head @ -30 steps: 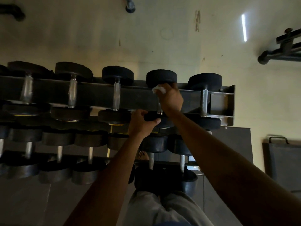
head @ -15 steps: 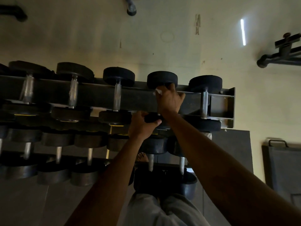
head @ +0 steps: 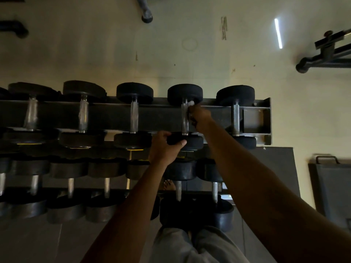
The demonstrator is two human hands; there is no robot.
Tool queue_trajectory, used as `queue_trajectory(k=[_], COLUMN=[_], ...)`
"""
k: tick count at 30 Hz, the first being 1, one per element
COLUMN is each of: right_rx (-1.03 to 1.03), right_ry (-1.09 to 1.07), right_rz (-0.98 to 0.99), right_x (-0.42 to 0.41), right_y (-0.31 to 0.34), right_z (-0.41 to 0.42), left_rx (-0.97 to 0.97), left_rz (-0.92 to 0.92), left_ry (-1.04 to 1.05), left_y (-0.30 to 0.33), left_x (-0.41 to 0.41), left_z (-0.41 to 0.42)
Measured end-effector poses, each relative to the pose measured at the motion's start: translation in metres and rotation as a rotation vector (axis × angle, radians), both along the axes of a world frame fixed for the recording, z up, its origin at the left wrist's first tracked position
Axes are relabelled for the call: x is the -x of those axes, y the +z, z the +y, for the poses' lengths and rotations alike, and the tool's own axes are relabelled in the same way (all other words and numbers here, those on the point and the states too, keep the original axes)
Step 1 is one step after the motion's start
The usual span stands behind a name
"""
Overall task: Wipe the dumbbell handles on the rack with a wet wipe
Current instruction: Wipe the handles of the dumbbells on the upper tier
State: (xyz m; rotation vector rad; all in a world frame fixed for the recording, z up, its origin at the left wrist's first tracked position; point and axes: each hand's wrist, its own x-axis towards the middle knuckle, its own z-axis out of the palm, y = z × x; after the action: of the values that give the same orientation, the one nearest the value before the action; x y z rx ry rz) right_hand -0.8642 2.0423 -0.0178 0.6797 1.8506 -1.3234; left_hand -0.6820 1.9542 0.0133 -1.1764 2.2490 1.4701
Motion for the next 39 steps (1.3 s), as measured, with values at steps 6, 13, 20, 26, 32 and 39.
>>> queue_trajectory(k=[6, 13, 20, 26, 32, 39], right_rx=[0.076, 0.0, -0.017, -0.071, -0.136, -0.503], right_ry=[0.025, 0.299, 0.479, 0.584, 0.688, 0.947], right_rz=[-0.032, 0.055, -0.028, -0.042, 0.135, 0.963], right_x=[0.002, -0.003, -0.013, -0.017, -0.013, 0.004], right_y=[-0.006, -0.008, -0.008, -0.001, -0.001, 0.042], right_z=[0.013, 0.035, 0.058, 0.059, 0.053, 0.008], left_rx=[-0.007, -0.023, -0.028, -0.06, -0.066, -0.131], left_rz=[0.006, -0.016, -0.007, -0.018, -0.003, -0.033], left_ry=[-0.009, 0.009, 0.008, 0.03, 0.044, 0.129], left_y=[-0.002, -0.003, -0.001, 0.0, 0.002, -0.003], left_x=[0.002, 0.004, 0.003, 0.003, 0.002, 0.002], left_z=[-0.002, -0.001, -0.001, -0.001, 0.0, -0.001])
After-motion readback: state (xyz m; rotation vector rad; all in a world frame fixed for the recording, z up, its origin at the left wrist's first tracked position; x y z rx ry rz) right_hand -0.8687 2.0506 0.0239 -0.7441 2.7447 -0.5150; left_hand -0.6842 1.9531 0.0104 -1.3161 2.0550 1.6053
